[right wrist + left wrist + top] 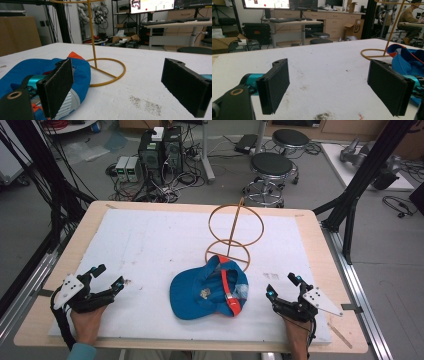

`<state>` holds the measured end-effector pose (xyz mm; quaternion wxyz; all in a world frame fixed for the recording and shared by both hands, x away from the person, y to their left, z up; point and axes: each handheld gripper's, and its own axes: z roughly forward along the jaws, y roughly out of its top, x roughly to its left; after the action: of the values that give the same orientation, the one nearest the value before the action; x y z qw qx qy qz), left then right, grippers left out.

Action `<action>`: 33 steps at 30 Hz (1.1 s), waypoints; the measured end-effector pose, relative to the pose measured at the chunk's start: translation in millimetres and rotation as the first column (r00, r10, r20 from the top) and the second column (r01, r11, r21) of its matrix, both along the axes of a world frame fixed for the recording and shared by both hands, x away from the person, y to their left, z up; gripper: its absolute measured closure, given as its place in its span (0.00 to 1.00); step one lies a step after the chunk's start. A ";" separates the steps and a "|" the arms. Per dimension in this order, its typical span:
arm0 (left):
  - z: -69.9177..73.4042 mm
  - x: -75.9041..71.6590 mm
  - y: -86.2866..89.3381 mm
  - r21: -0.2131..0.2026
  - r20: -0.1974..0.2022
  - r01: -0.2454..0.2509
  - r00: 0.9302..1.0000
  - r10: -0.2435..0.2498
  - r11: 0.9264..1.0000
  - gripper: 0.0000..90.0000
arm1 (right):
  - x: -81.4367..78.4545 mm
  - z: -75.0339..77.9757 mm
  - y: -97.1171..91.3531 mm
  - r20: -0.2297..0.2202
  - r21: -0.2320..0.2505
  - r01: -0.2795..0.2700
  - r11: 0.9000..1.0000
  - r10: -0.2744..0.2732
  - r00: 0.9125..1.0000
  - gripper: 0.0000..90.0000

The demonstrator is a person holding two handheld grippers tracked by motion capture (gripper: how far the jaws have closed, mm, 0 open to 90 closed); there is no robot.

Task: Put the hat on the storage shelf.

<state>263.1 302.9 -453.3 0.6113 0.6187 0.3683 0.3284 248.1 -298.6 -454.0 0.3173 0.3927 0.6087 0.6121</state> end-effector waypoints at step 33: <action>0.2 -0.9 -1.6 0.020 0.008 0.003 1.000 -0.003 1.000 0.20 | 6.6 10.8 12.0 -0.026 -0.021 -0.042 0.999 0.041 0.999 0.11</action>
<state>262.2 301.3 -453.1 0.6070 0.6240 0.3615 0.3338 254.7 -286.6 -443.2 0.3007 0.3845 0.6273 0.6068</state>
